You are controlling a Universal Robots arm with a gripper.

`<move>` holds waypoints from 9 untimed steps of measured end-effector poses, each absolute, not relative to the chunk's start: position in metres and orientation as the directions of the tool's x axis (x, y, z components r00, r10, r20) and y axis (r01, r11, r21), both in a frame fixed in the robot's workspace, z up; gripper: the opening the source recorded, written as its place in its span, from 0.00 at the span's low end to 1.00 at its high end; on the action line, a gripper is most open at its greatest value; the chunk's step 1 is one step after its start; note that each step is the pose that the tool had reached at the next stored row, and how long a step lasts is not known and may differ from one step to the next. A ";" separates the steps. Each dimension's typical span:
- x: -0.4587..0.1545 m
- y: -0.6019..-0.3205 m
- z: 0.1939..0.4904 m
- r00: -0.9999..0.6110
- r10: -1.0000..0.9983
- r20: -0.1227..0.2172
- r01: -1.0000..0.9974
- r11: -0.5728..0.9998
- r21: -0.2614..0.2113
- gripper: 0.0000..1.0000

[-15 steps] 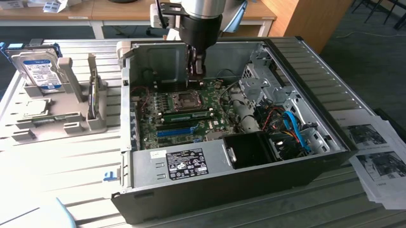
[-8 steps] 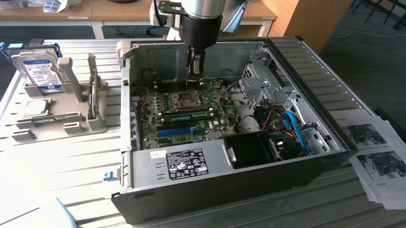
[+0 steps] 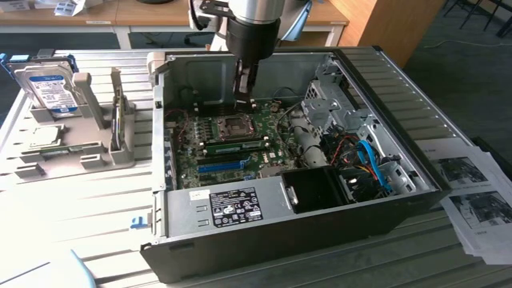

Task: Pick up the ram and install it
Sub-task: 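Press down the ram until it locks into place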

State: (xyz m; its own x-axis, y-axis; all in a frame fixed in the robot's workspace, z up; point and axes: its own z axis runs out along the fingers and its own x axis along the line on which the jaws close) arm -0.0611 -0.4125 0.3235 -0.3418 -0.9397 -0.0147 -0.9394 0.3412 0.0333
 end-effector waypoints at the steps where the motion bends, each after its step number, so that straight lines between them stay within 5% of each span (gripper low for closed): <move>1: -0.061 -0.413 0.323 -0.358 -0.933 -0.015 -0.933 0.358 0.033 0.09; 9: -0.061 -0.413 0.323 -0.481 -0.877 -0.015 -0.877 0.480 0.033 0.09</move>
State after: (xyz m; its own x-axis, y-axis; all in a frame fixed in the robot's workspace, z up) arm -0.0611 -0.4125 0.3233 -0.4806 -0.8768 -0.0147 -0.8767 0.4799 0.0332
